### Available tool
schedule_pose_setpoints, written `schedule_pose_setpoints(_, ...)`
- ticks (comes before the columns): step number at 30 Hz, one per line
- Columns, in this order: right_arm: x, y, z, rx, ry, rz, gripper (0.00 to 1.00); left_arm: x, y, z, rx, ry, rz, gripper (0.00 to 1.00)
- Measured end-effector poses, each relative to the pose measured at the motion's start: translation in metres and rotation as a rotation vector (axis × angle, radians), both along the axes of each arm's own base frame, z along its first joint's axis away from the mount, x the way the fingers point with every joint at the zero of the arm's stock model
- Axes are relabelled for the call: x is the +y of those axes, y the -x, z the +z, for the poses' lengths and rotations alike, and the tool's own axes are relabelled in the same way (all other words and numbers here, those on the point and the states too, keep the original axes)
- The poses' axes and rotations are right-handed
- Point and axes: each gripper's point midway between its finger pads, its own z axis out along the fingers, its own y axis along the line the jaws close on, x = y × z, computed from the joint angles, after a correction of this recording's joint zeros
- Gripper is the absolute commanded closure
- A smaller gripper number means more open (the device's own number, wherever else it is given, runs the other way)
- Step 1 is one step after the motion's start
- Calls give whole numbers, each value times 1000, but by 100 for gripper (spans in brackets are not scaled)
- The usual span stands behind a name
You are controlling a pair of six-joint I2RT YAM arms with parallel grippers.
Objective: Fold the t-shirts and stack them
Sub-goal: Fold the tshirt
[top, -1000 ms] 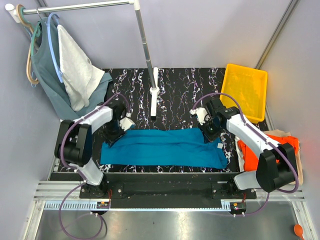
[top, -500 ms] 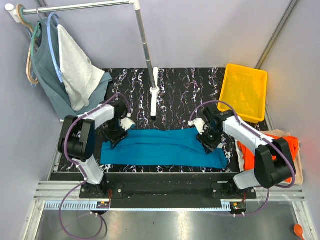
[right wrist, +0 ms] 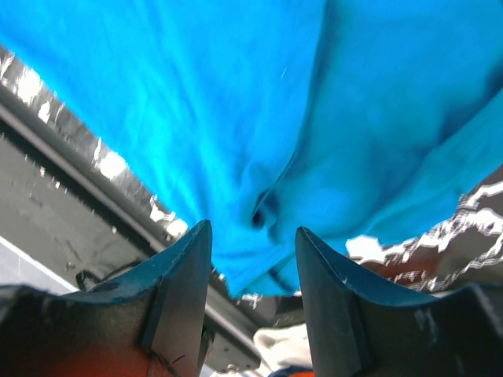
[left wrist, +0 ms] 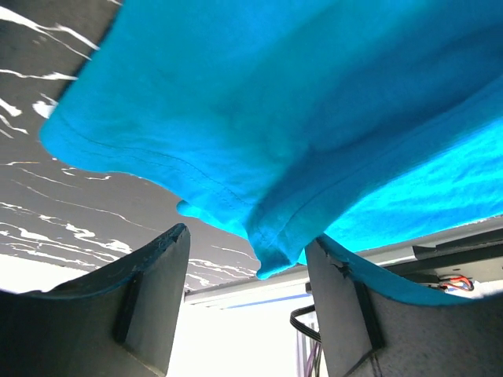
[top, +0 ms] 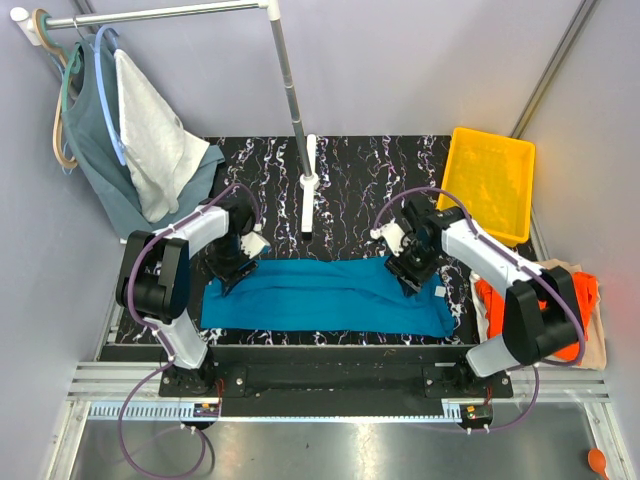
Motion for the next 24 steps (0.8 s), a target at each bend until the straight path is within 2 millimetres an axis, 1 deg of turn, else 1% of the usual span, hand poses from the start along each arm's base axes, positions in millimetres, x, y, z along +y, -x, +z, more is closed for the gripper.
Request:
schedule_pose_setpoints(2,4,-8,-4,1,-3,0,46,0,-1,0,-4,1,0,36)
schedule_pose_setpoints(4,6,-12,-10,11,-2,-1,46,0,-2,0,-5,2,-3,36)
schedule_pose_setpoints(7,7,-13,-18,35,6,-3,47,0,-2,0,-4,2,-4,36)
schedule_pose_setpoints(9,7,-14,-22,40,8,-4,49,0,-2,-1,-1,1,-5,36)
schedule_pose_setpoints(10,8,-15,-22,38,7,-4,51,0,-2,-1,0,1,-6,36)
schedule_pose_setpoints(11,8,-16,-23,36,6,-5,64,0,-2,-2,1,1,-7,36)
schedule_pose_setpoints(12,9,-16,-23,32,4,-5,72,0,-2,-2,2,1,-7,36)
schedule_pose_setpoints(14,10,-17,-23,29,-3,-8,92,0,-3,-3,3,1,-7,36)
schedule_pose_setpoints(17,14,-17,-23,33,-18,-11,100,0,-3,-3,3,1,-7,36)
schedule_pose_setpoints(21,16,-13,-23,41,-18,-2,100,-1,-4,-4,-1,1,-7,36)
schedule_pose_setpoints(24,18,-6,-20,52,-13,20,100,-1,-5,-5,-1,1,-10,36)
